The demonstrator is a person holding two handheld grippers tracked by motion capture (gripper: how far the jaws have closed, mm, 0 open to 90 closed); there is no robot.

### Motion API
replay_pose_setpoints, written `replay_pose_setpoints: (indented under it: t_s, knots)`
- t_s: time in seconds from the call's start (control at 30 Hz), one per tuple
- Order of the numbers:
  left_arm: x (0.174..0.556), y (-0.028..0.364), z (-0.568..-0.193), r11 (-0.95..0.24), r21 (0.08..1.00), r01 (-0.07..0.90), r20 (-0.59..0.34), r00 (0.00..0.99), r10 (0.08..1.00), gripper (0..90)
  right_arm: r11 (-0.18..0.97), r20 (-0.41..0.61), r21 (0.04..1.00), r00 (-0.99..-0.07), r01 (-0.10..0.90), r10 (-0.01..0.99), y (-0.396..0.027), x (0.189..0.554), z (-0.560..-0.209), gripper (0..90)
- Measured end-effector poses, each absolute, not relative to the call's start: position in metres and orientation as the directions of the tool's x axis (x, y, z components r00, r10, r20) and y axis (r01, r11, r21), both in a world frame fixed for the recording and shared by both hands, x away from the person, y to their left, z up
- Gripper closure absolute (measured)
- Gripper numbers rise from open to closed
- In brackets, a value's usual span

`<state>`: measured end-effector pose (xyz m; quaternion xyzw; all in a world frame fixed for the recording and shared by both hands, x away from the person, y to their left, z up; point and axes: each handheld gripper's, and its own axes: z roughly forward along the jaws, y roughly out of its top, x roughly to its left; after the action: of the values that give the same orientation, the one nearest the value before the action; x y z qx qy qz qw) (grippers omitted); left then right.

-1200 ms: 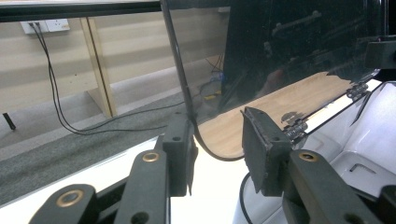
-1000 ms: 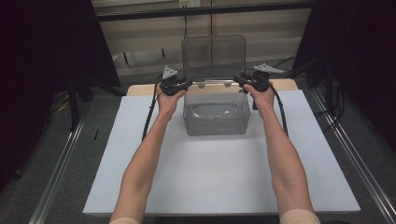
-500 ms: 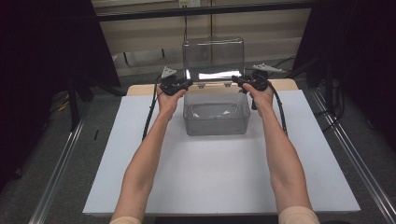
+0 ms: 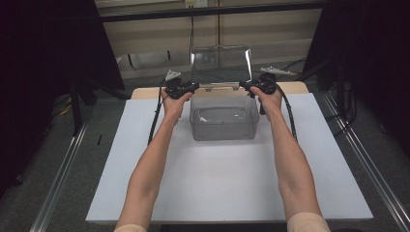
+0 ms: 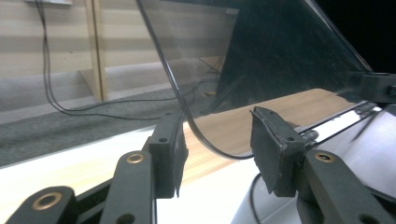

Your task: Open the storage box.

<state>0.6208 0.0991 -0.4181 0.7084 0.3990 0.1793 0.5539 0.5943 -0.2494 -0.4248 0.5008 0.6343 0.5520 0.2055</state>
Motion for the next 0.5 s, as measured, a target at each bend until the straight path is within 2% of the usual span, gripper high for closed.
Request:
replay_pose_setpoints:
  t_s: [0.17,0.5]
  knots:
    - [0.6205,0.0998,-0.4187,-0.076,0.927,0.368,-0.186,0.624,0.759,55.0,-0.211,0.405,0.864,-0.380,0.458,0.832,-0.2528,0.5965,-0.4317,39.7]
    - [0.6204,0.1004,-0.4200,-0.064,0.926,0.371,-0.197,0.622,0.758,54.6,-0.217,0.408,0.858,-0.361,0.466,0.838,-0.2515,0.5967,-0.4314,39.4]
